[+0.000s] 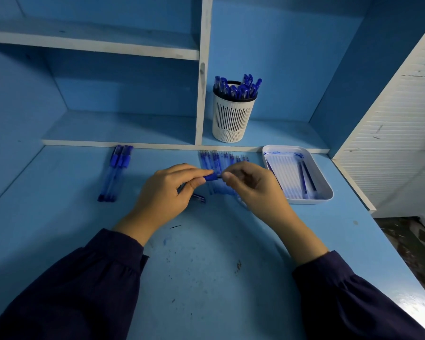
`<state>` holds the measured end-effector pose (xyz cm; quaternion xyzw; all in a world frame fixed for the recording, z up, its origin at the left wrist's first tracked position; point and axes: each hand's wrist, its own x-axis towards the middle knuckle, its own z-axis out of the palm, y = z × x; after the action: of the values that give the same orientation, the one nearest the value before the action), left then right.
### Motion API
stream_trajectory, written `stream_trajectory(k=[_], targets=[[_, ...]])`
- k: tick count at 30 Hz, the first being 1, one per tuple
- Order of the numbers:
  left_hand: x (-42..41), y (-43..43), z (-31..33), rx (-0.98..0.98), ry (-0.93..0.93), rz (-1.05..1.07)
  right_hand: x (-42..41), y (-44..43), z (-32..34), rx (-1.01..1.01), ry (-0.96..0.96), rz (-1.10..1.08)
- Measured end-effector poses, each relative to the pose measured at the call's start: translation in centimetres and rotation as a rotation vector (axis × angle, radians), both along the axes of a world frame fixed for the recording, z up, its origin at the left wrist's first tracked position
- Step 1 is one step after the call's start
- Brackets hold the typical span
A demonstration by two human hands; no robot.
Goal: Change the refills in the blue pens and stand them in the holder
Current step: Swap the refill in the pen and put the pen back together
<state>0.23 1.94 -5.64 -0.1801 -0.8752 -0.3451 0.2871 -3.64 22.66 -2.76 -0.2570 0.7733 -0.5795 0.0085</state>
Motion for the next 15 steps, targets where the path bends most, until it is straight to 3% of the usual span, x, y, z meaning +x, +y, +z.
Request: stream_trajectory(k=[4,9,15], targets=[[0.1,0.16,0.2,0.015,0.017,0.0,0.04,0.26,0.43,-0.079,-0.097,0.05],[0.07,-0.05,0.16,0.012,0.008,0.003,-0.12,0.21,-0.02,-0.012,-0.066,0.02],[0.08,0.0,0.2,0.008,0.023,0.006,0.08,0.12,0.29,-0.074,-0.068,0.039]])
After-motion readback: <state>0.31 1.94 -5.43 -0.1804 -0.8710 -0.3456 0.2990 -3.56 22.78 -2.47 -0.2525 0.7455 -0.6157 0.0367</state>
